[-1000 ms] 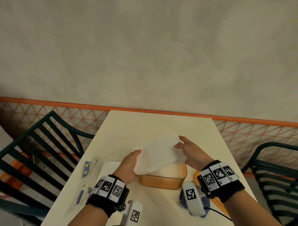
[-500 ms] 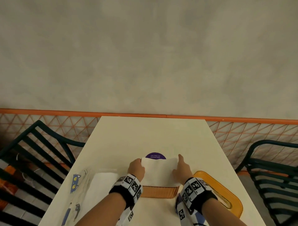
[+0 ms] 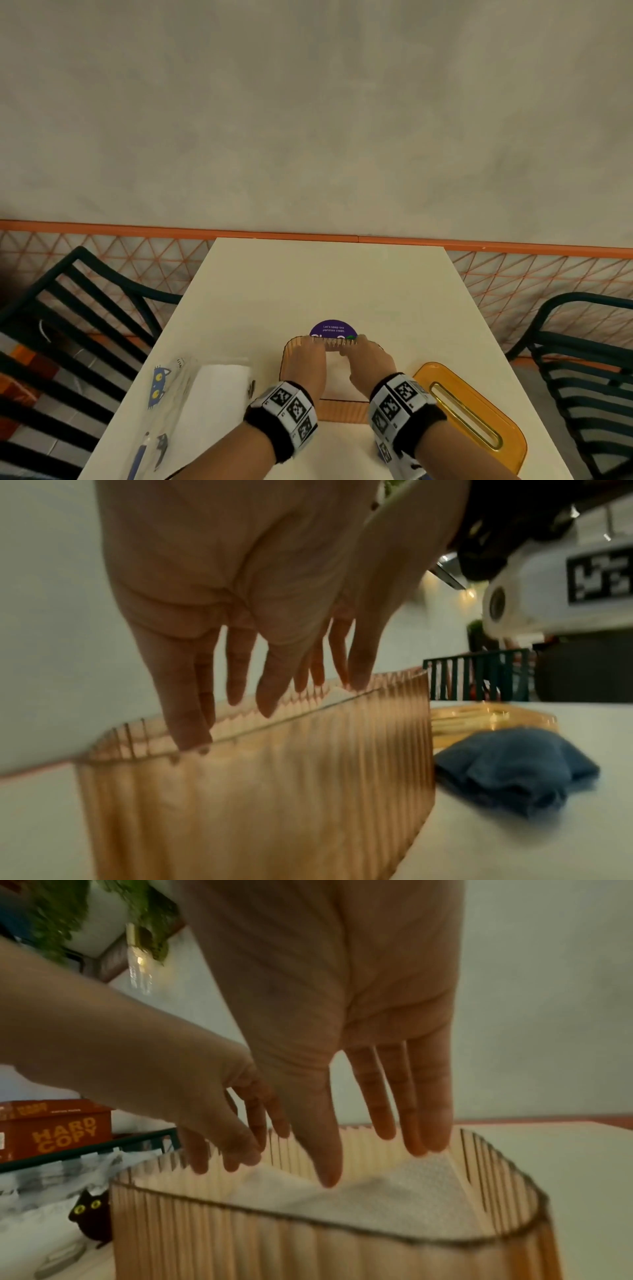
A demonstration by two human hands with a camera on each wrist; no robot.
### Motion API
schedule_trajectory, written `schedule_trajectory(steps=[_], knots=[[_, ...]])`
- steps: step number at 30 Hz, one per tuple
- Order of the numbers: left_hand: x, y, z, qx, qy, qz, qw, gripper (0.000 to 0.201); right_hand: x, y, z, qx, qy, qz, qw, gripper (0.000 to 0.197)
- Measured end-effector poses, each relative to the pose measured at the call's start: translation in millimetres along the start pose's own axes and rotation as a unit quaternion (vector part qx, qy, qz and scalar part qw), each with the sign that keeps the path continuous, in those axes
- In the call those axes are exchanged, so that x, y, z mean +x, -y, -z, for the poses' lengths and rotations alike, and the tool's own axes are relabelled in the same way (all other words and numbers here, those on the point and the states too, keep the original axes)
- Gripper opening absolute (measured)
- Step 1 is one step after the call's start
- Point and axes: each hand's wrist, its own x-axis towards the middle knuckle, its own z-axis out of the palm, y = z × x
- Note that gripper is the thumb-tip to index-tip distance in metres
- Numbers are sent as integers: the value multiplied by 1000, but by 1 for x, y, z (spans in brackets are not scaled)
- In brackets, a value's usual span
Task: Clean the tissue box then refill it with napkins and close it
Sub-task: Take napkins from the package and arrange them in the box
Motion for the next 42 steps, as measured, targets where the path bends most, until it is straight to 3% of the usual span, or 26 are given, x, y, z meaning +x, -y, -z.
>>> schedule_trajectory(steps=[4, 11, 14, 18, 20, 24, 28, 33, 42], knots=[[1, 4, -9, 12, 105, -19, 994, 40, 14, -2, -17, 6, 106, 3, 994, 54], [0, 9, -10, 20, 94, -16, 995, 38, 23, -8, -30, 23, 118, -10, 993, 62], [-9, 9, 8, -55, 18, -23, 998, 30, 18, -15, -24, 39, 84, 15, 996, 60], [-34, 42, 46, -112, -172, 9, 979, 22, 5, -35, -11, 85, -60, 16, 994, 49], [-43, 74, 54, -98, -195, 58, 974, 18, -1, -43, -12, 91, -87, -7, 992, 49], [-56, 122, 41, -17, -95, 171, 981, 21, -6, -48, -23, 109, -83, -61, 989, 56], [-72, 131, 19, 66, 0, 203, 977, 41, -3, -44, -37, 161, -30, -97, 982, 60], [-78, 123, 6, 109, -17, 212, 971, 61, 2, -39, -46, 171, -26, -124, 977, 60], [-78, 117, 4, 96, -41, 207, 973, 27, -2, -36, -44, 176, -13, -128, 976, 62]])
